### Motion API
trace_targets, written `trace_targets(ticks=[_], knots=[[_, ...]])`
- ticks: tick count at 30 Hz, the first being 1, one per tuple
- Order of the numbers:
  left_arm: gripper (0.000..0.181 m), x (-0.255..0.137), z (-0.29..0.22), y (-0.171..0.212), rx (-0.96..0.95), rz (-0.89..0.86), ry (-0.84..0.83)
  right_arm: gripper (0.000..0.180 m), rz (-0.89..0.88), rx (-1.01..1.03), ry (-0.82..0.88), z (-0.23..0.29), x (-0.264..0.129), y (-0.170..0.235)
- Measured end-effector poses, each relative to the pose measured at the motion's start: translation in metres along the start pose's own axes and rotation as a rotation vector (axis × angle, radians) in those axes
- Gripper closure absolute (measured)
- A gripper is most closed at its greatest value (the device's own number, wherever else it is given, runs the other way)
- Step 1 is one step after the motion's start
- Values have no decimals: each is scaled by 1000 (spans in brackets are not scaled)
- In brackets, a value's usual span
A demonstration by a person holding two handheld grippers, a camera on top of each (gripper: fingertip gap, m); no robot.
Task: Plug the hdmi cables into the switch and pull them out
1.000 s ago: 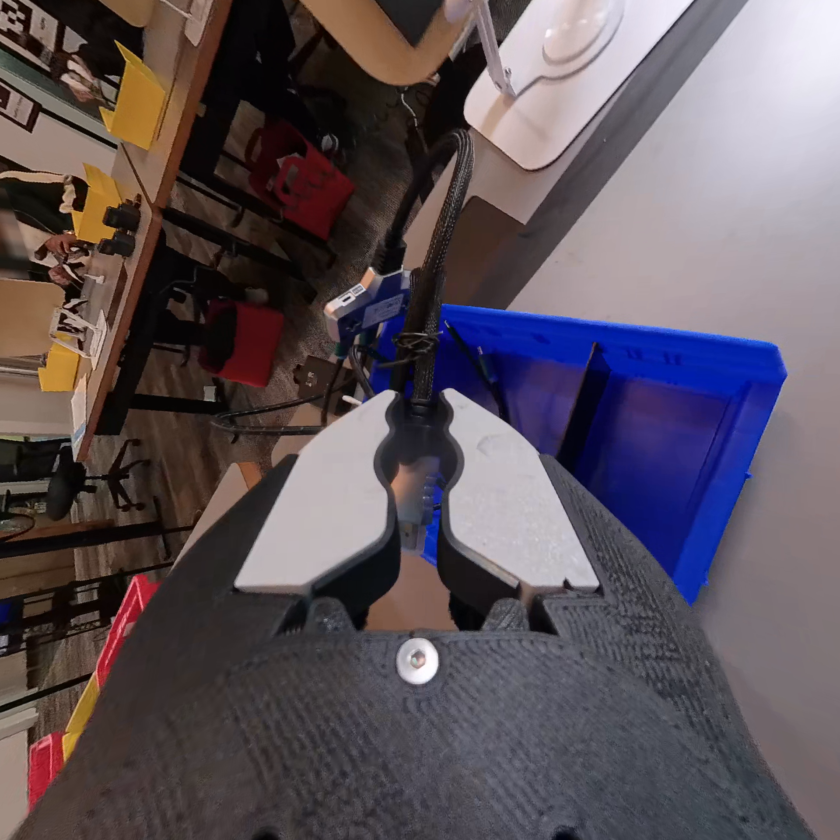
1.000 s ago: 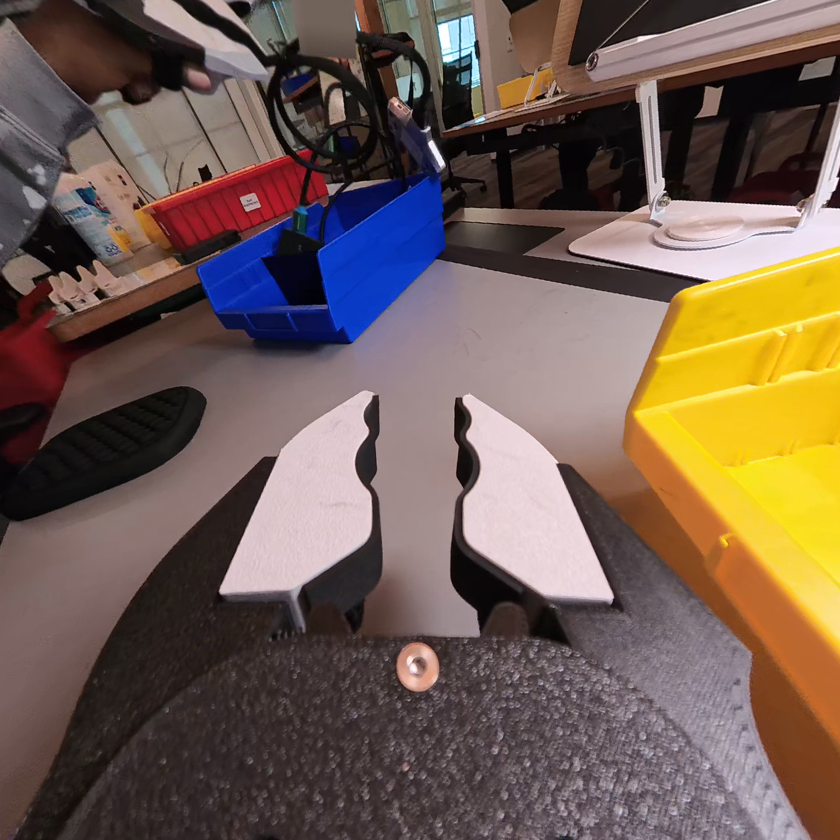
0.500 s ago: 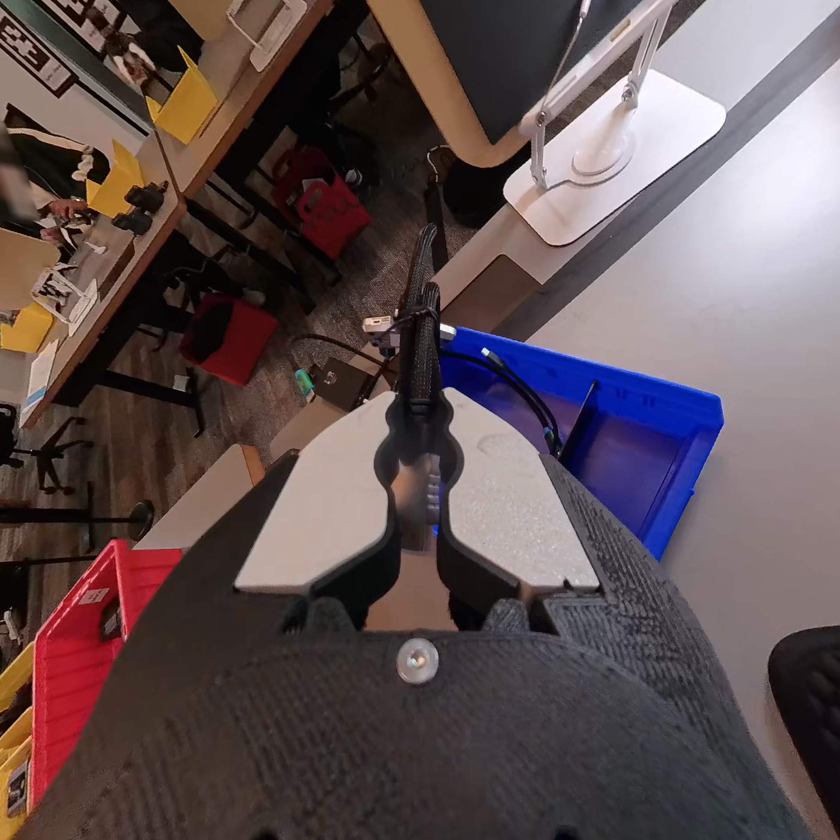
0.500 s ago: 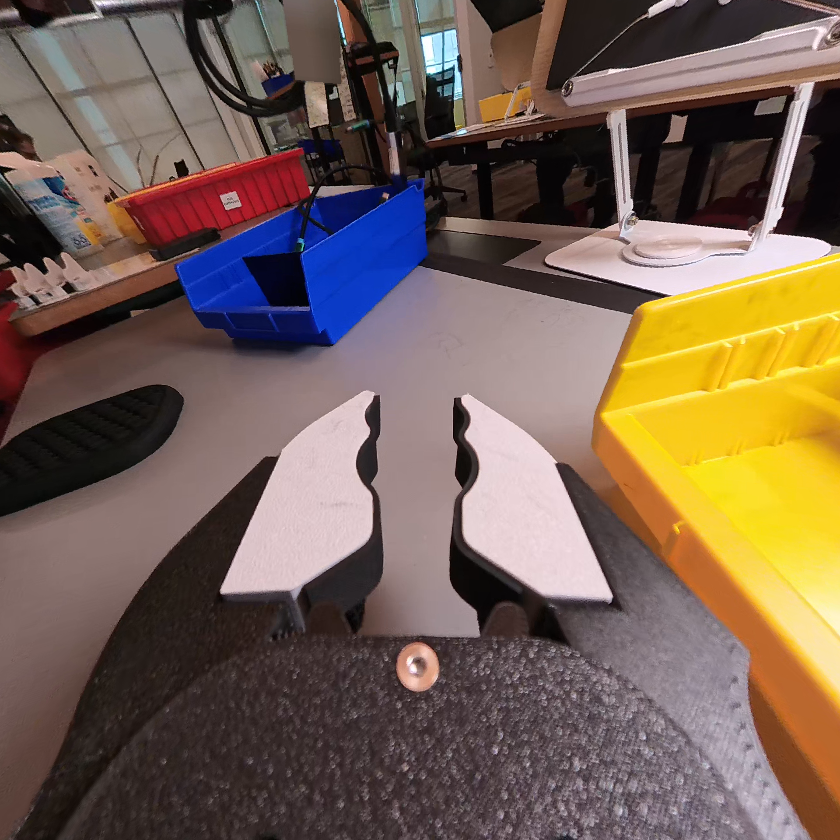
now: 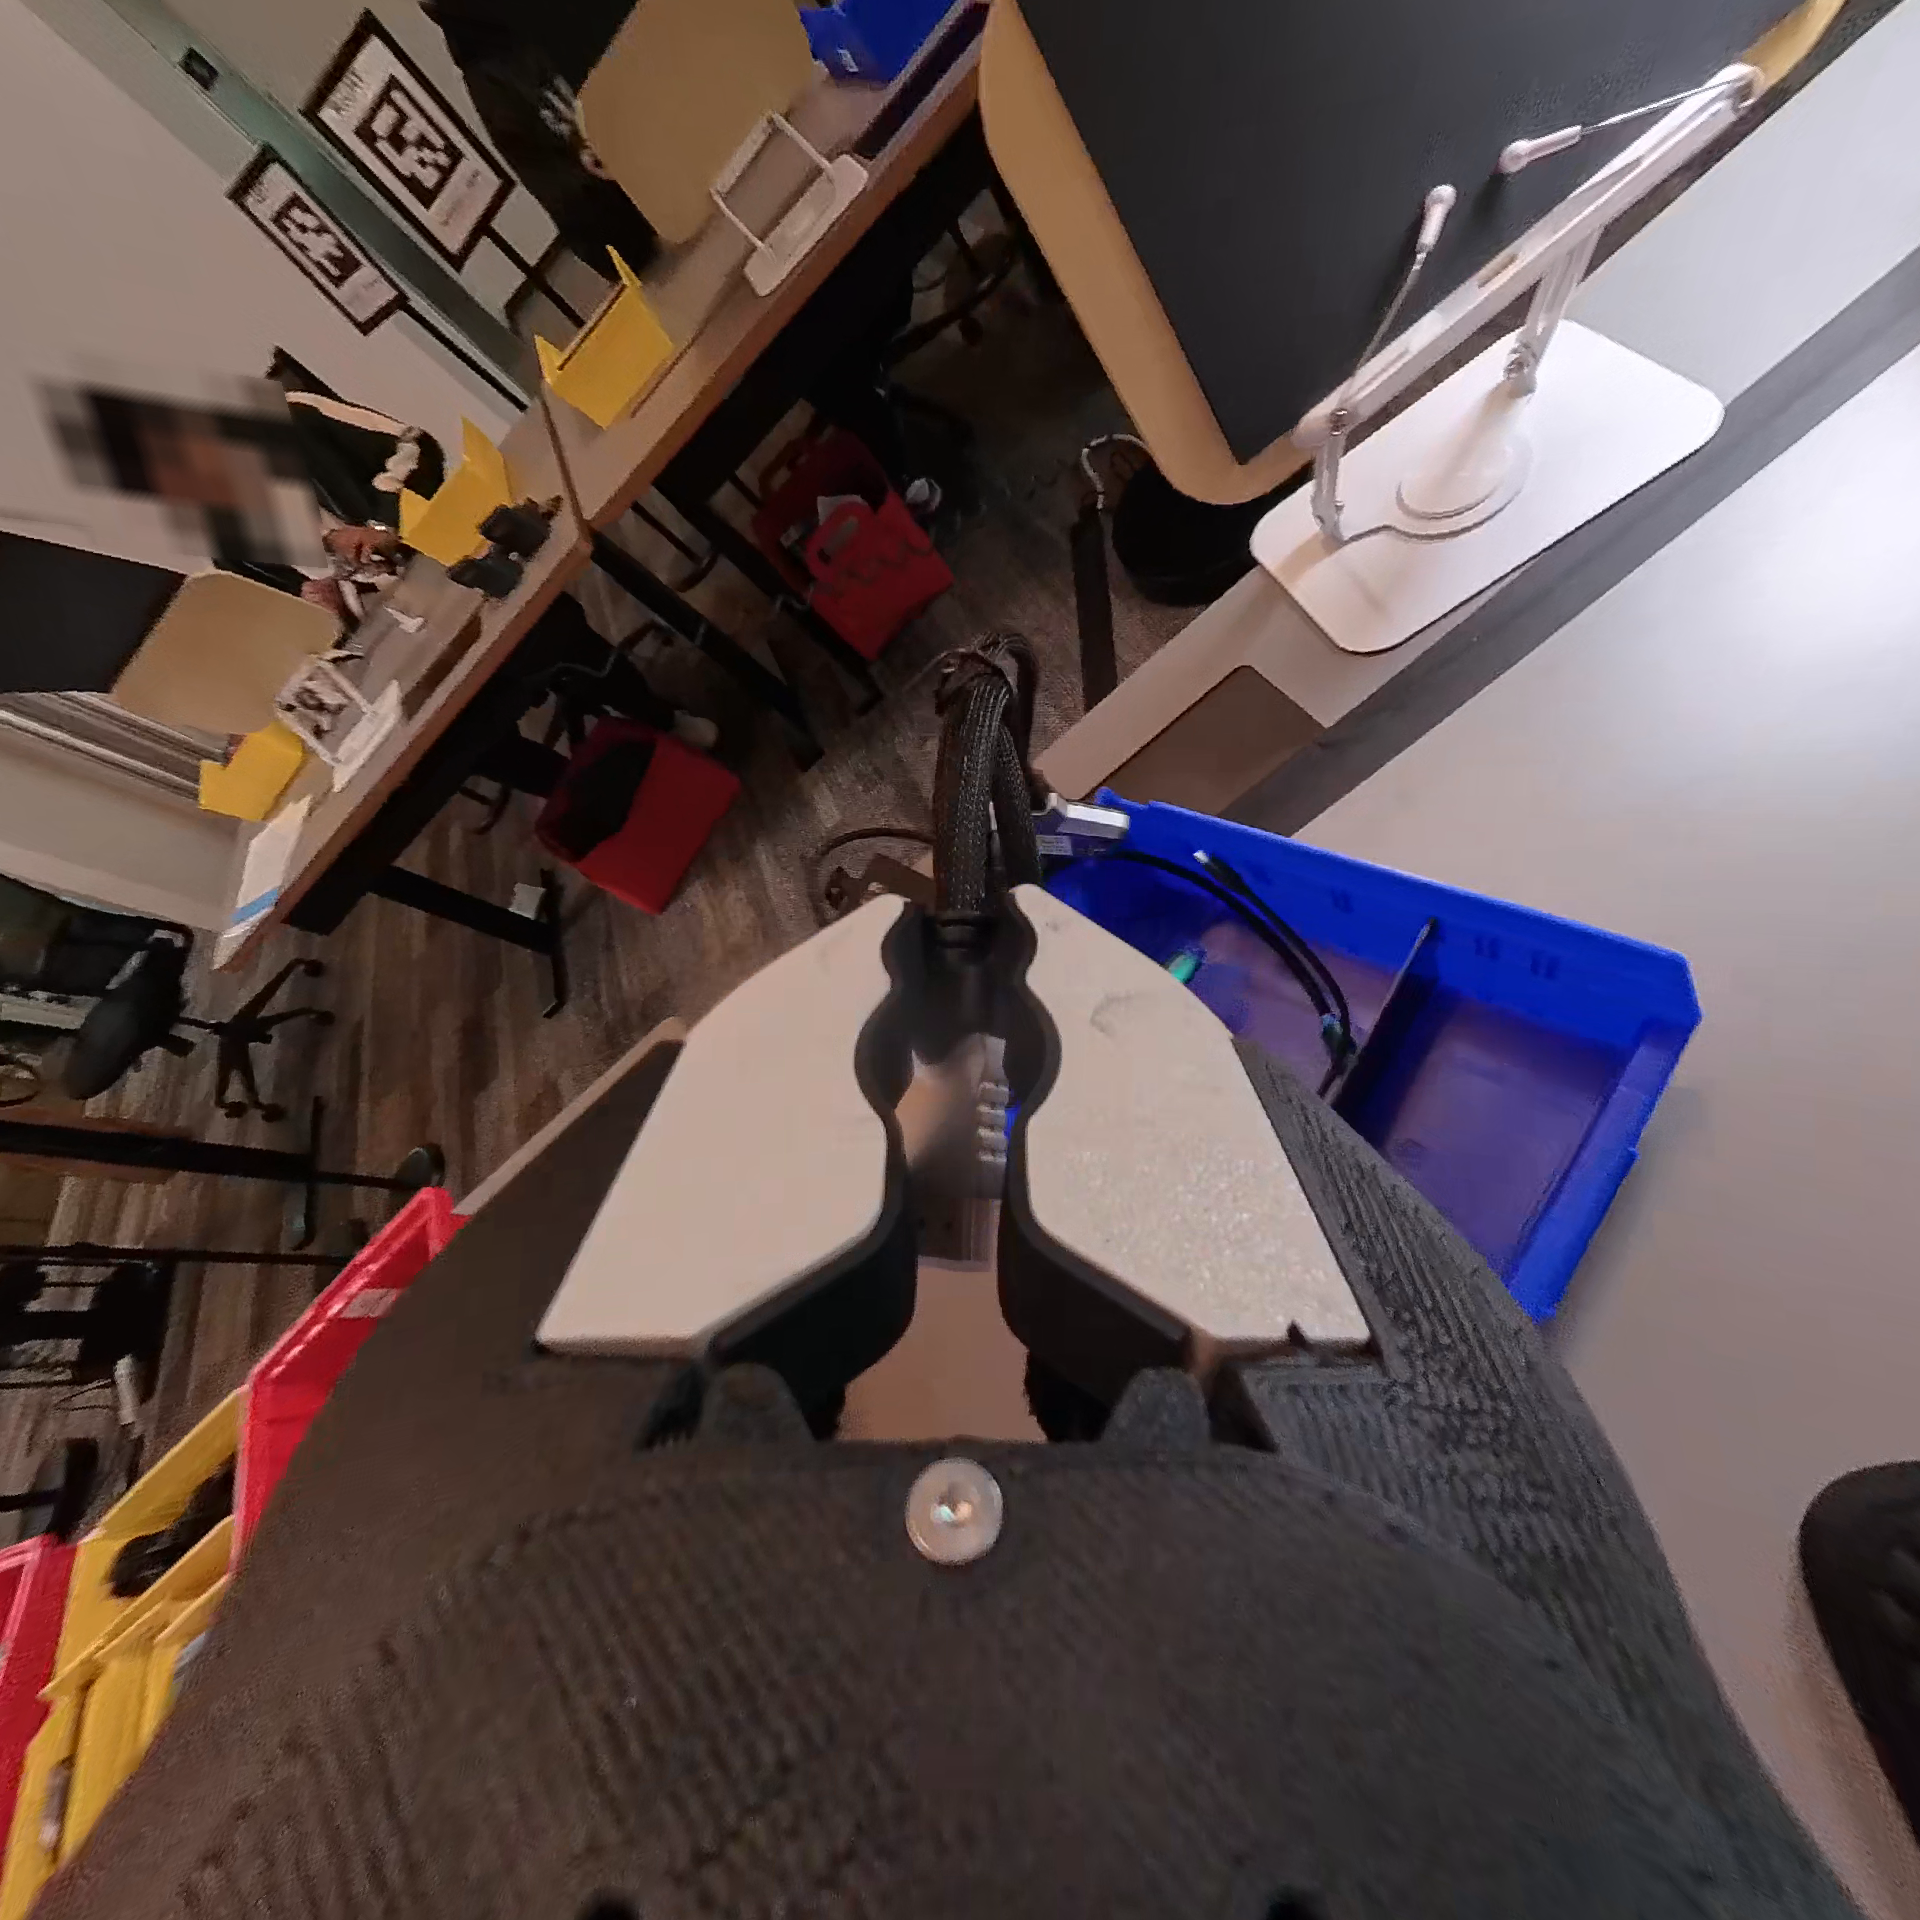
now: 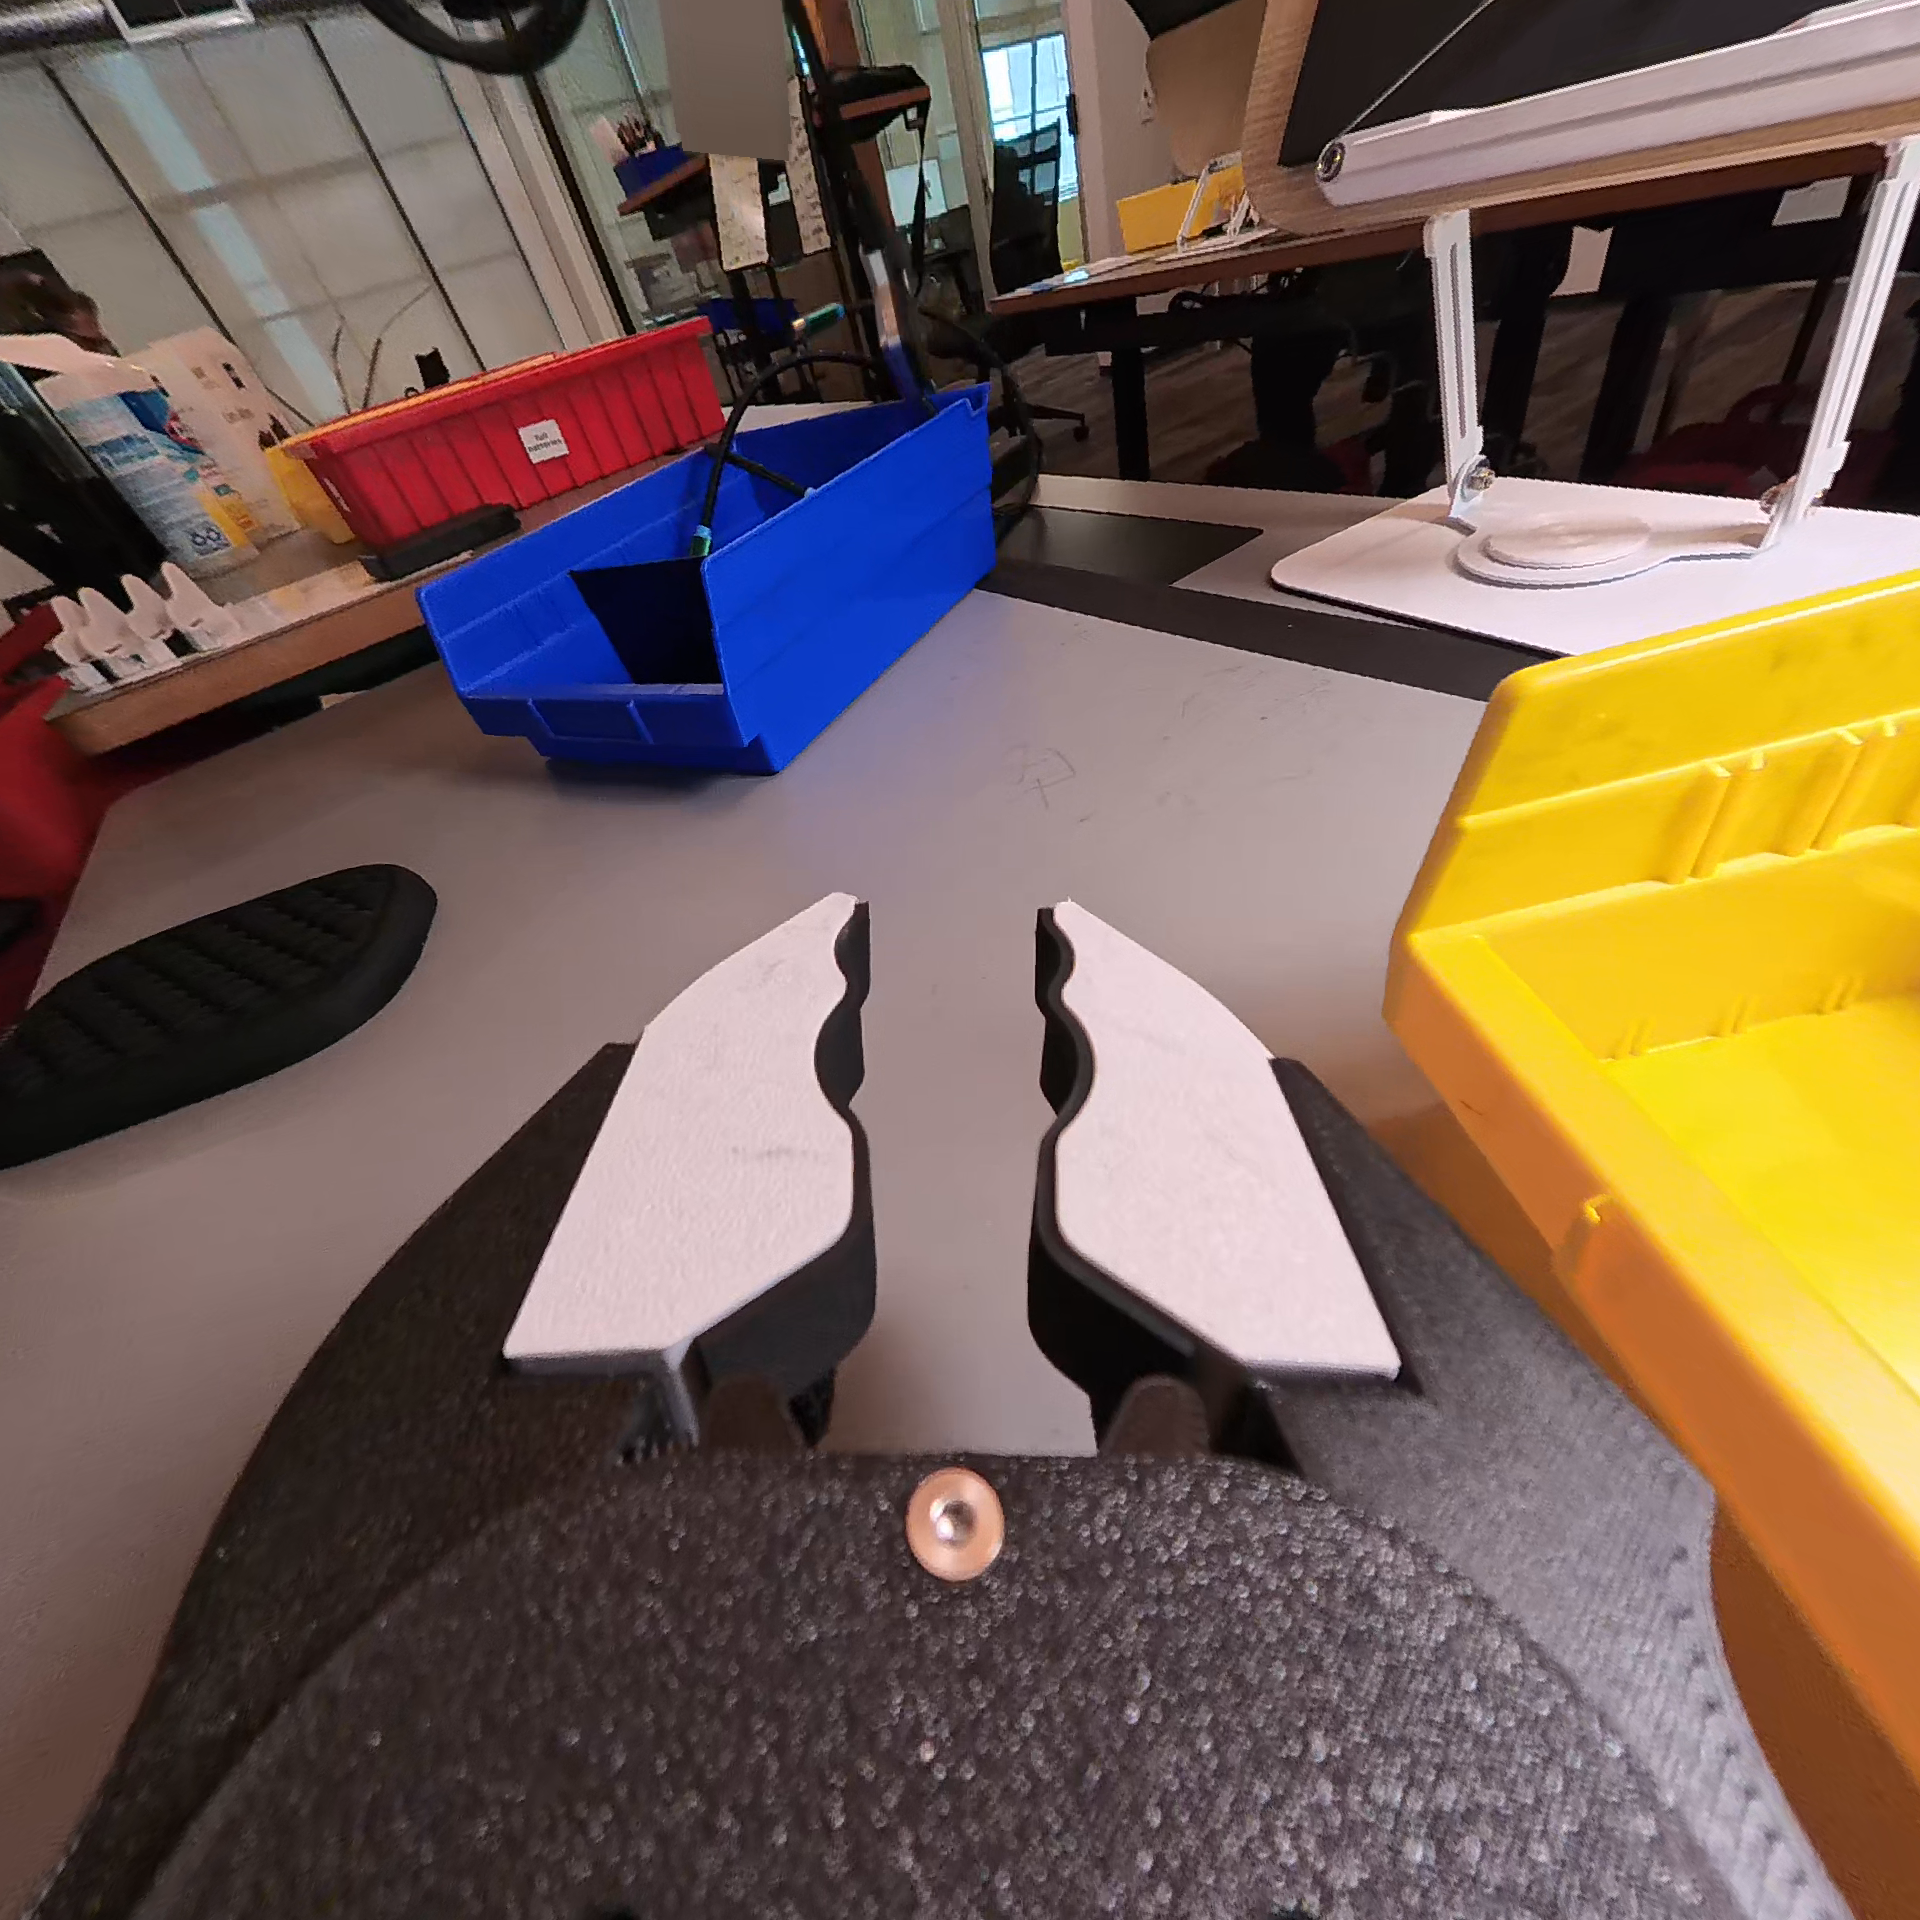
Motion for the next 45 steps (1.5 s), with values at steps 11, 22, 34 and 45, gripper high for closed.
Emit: trace_targets(ticks=[11,22,34,45], knots=[[167,-11,78,-52,-190,-129,-149,150,14,-19,11,1,1,3],[181,-74,72,-119,-165,-494,-121,150,10,27,-11,-4,5,6],[173,31,-18,-35,-137,-67,211,150,33,-42,-41,14,11,7],[121,215,-111,100,-819,209,363,150,5,-1,-46,6,4,3]])
Point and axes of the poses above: each gripper's, where its closed fingertips meet, x out along the fingers, y out of its underside, z = x × y across the jaws, the point moved 2 cm from there along -x, back along the fingers, and after that the axes turned 2 degrees about -x, right-handed, at the moved point
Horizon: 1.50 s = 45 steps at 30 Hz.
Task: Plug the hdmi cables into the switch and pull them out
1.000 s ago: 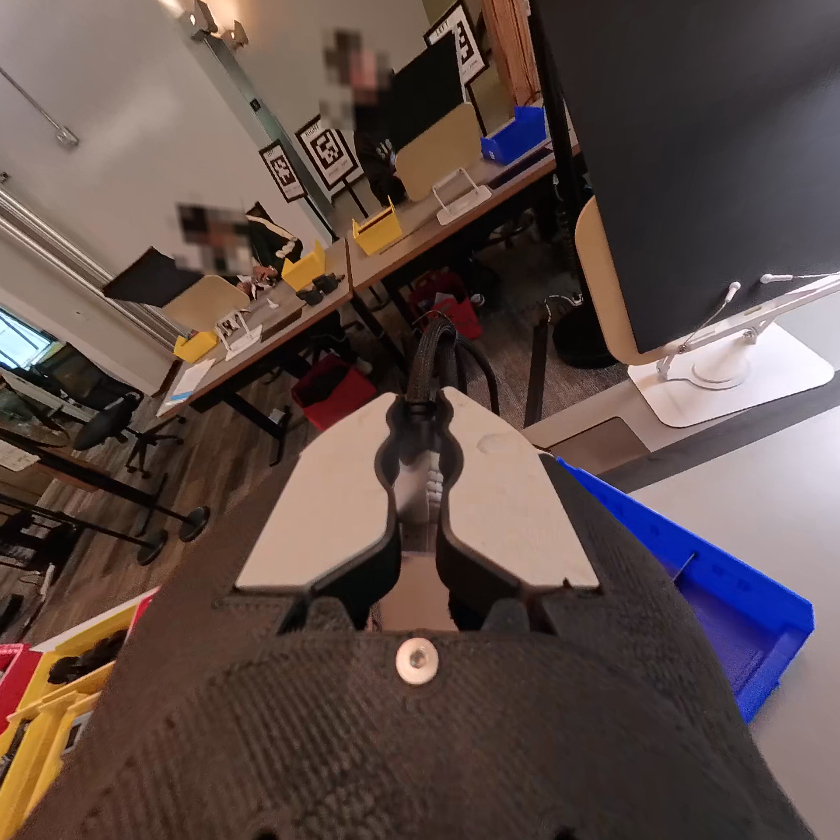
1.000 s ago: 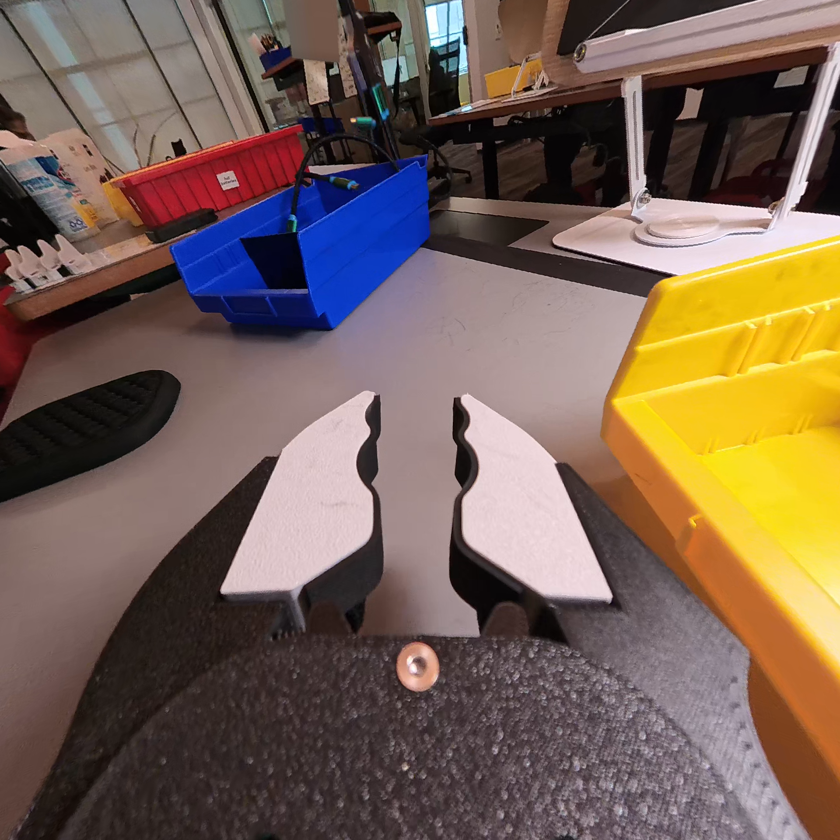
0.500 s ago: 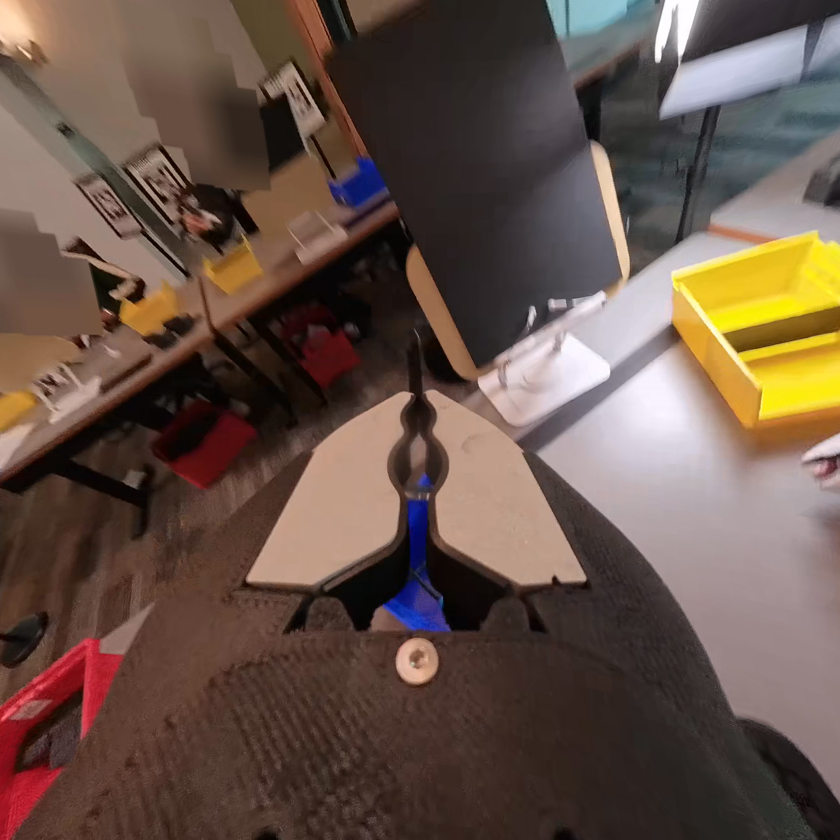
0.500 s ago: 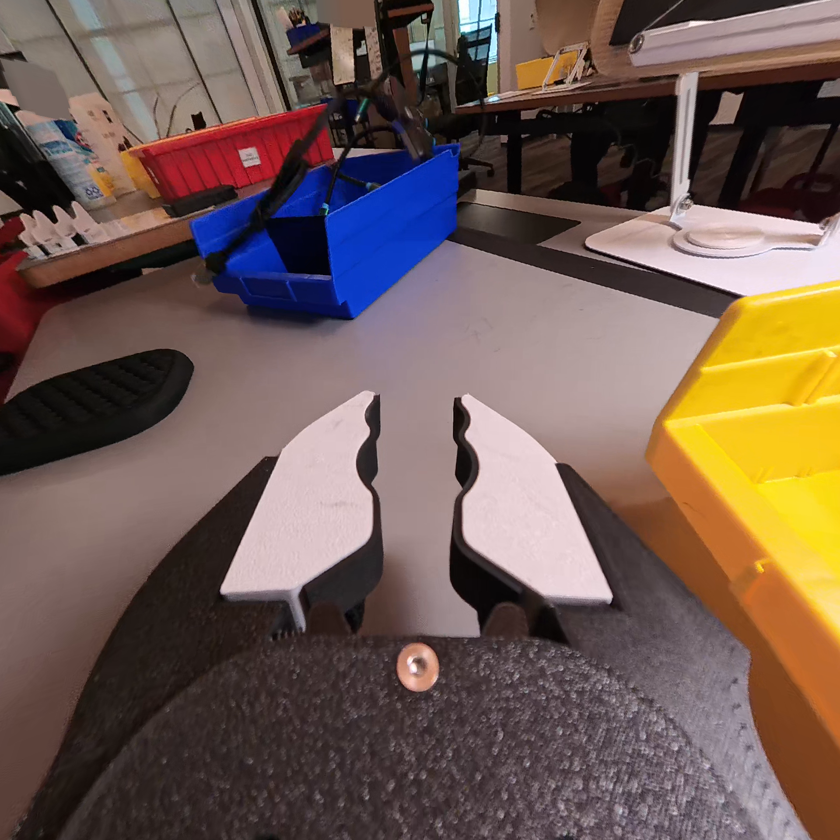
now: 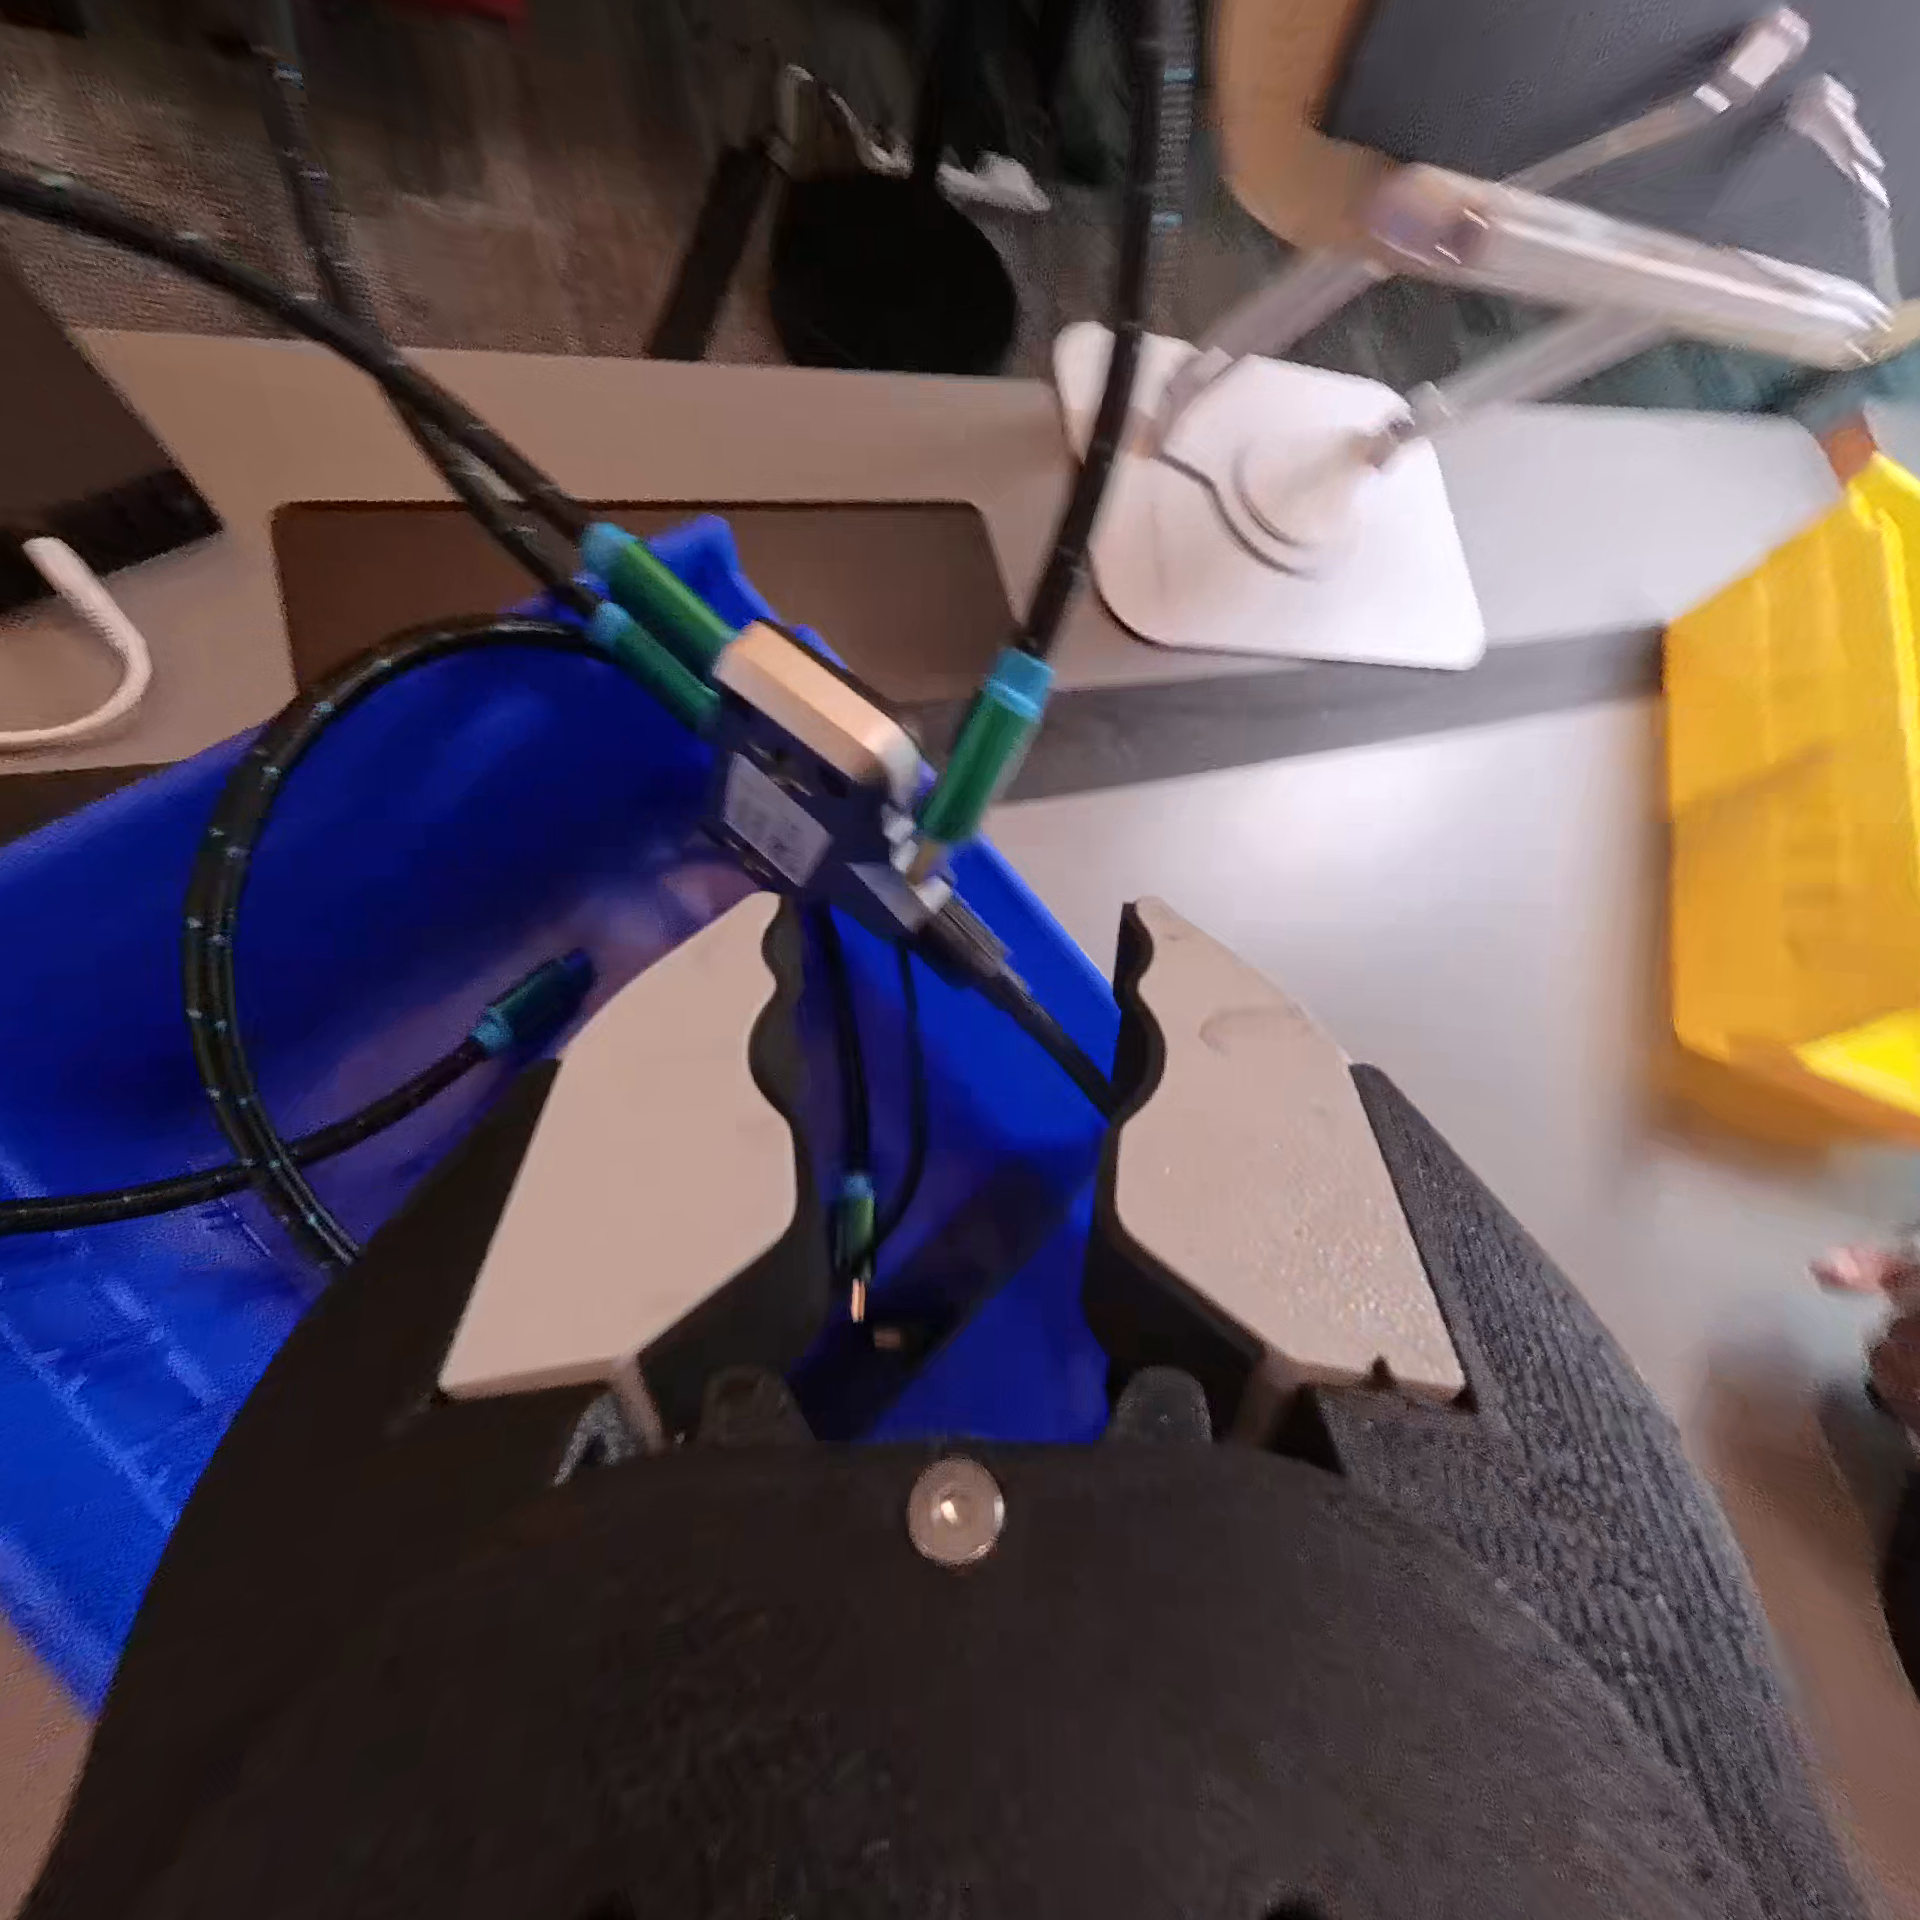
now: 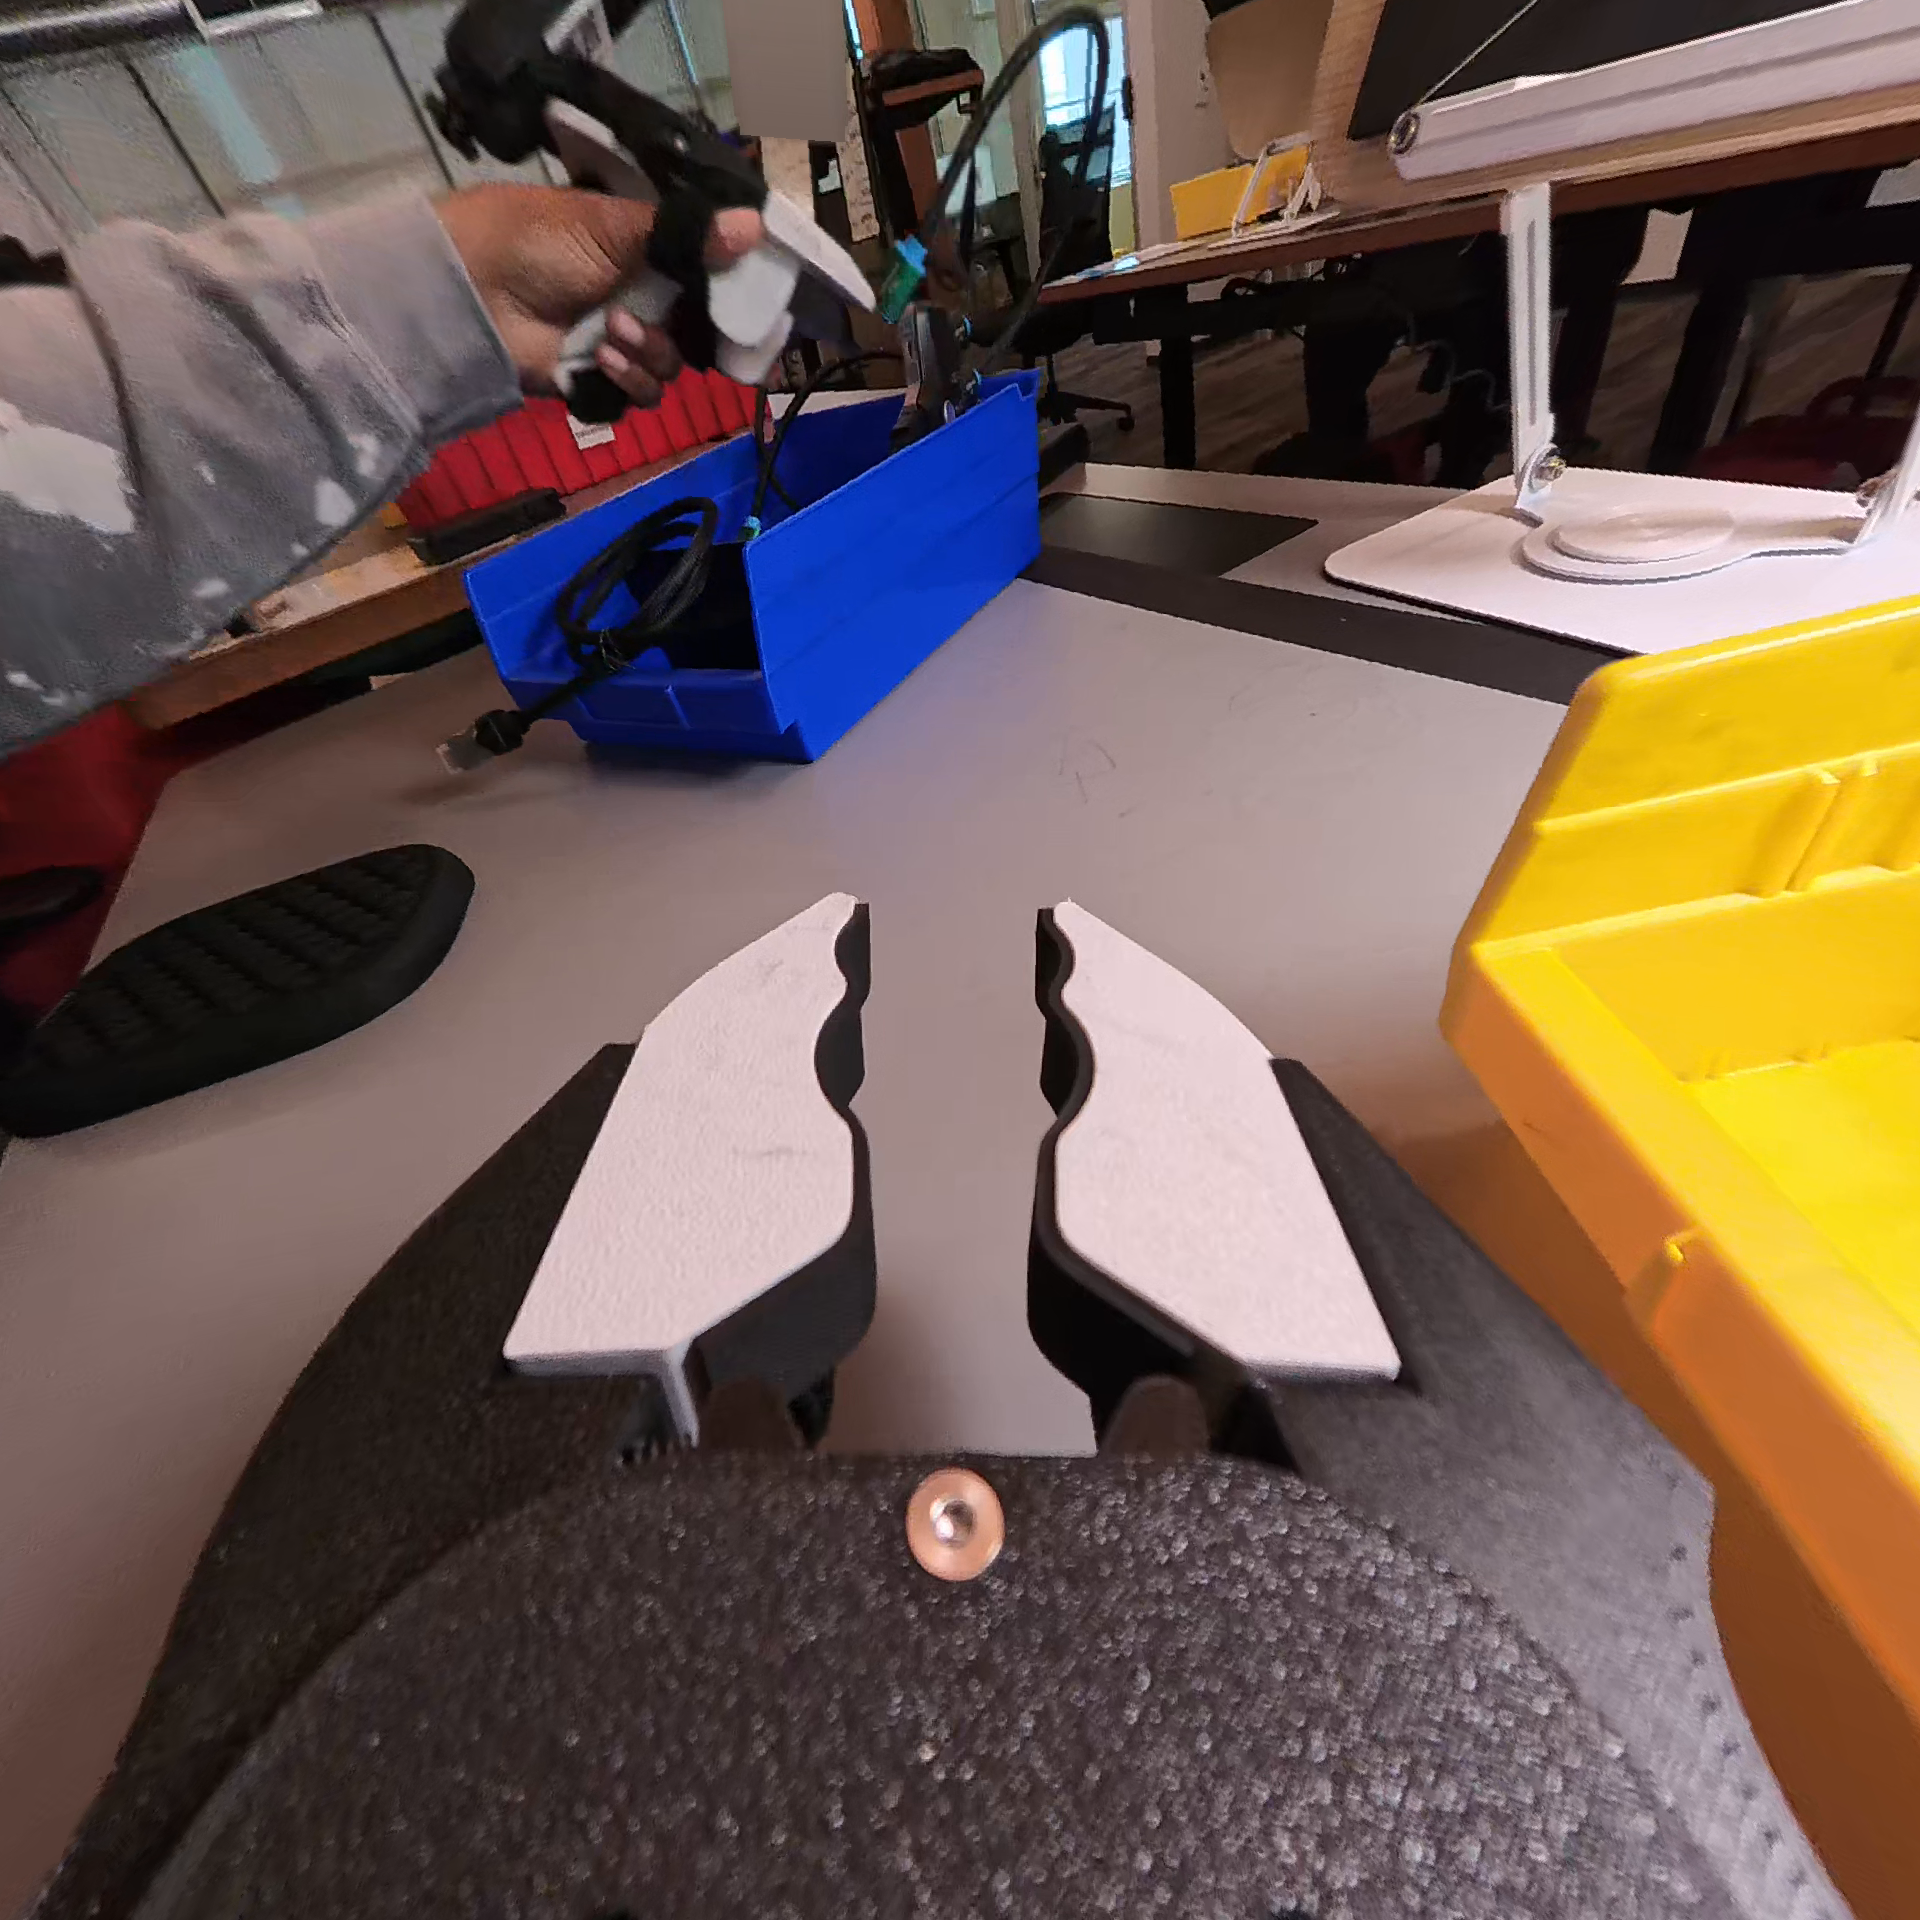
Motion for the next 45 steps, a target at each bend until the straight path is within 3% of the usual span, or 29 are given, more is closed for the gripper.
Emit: trace_targets(ticks=[4,8,12,16,24,32,36,39,42,45], knots=[[116,27,14,-13,-145,-108,-30,150,-10,38,-13,-2,-2,-1],[114,53,27,-2,-123,-39,-169,150,-13,62,-32,0,-2,-1],[140,56,33,-4,-118,-91,-192,150,-9,67,-44,3,-1,0],[148,41,35,-8,-84,-100,-230,150,-11,86,-55,3,-1,0],[151,-49,13,-62,-66,-371,-156,150,-26,83,-48,3,-2,-3],[152,-210,-48,-138,93,-707,-127,150,-53,40,-40,10,-6,-10],[153,-281,-112,-154,242,-829,-10,150,-64,2,-47,17,-6,-16],[154,-305,-174,-143,385,-850,183,150,-116,-41,-39,21,-8,-37],[154,-297,-230,-111,465,-838,421,149,-208,-100,-43,31,-15,-83],[154,-260,-277,-67,494,-791,668,150,-342,-205,-39,53,-29,-155]])
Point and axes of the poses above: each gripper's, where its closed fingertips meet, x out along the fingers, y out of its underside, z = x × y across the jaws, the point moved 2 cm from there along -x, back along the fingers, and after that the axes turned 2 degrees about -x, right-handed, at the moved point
